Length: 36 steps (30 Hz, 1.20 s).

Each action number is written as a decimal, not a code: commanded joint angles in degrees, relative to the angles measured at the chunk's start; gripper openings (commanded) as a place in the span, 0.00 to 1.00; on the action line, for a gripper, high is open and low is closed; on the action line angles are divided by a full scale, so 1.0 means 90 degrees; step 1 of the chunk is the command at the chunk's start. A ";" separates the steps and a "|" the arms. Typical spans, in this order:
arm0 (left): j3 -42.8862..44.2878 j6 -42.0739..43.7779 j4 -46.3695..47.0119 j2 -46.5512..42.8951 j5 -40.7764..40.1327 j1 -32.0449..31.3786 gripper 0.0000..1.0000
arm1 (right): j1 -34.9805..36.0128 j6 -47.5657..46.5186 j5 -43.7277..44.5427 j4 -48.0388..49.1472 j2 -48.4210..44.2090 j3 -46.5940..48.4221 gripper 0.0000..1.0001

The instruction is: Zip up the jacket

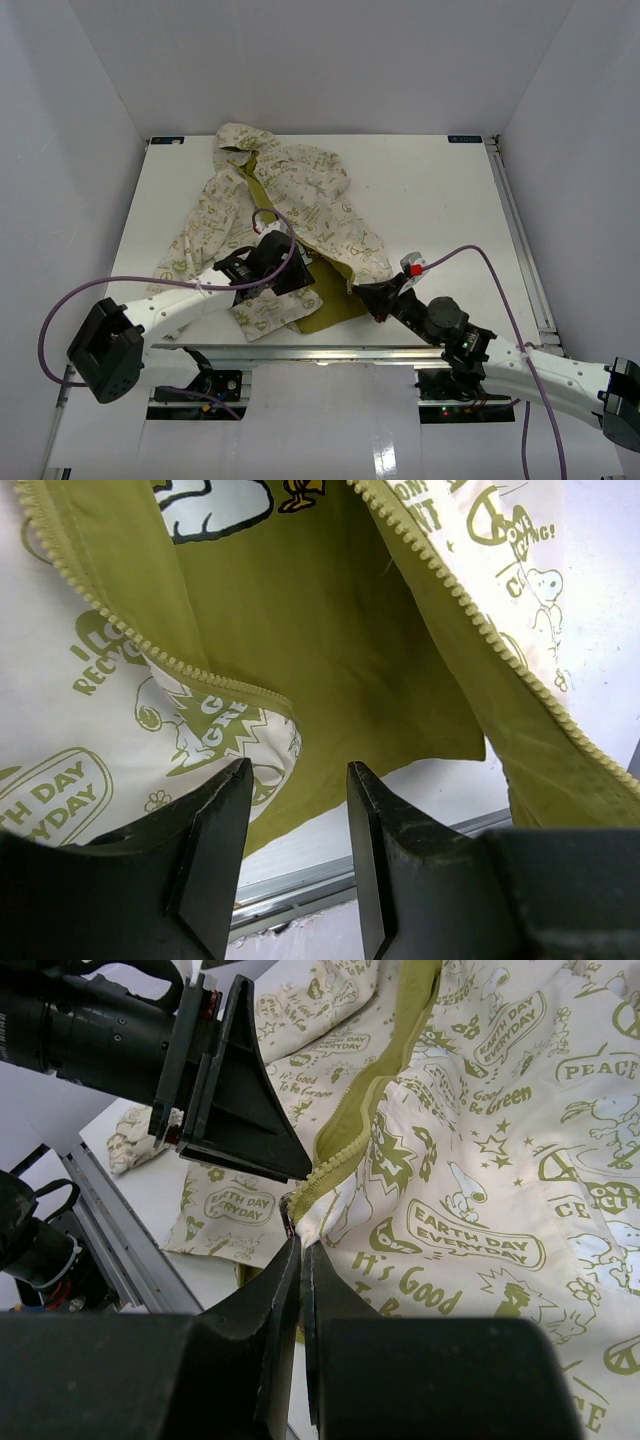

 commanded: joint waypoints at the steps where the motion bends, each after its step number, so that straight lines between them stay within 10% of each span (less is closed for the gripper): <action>1: 0.0376 0.0060 -0.0472 0.0202 0.0125 -0.0072 0.54 | -0.0017 -0.0011 0.0414 0.0011 -0.0397 -0.0104 0.08; 19: 0.1925 -0.1229 -0.2503 0.2199 -0.1059 -0.0855 0.49 | -0.0017 -0.0019 0.0589 -0.0296 -0.0950 -0.0197 0.08; 26: 0.1810 -0.1468 -0.2937 0.2366 -0.1567 -0.0862 0.31 | -0.0023 0.0000 0.0637 -0.0419 -0.1126 -0.0238 0.08; 36: 0.1622 -0.1511 -0.3151 0.1876 -0.1949 -0.0853 0.37 | -0.0017 0.0019 0.0647 -0.0452 -0.1191 -0.0257 0.08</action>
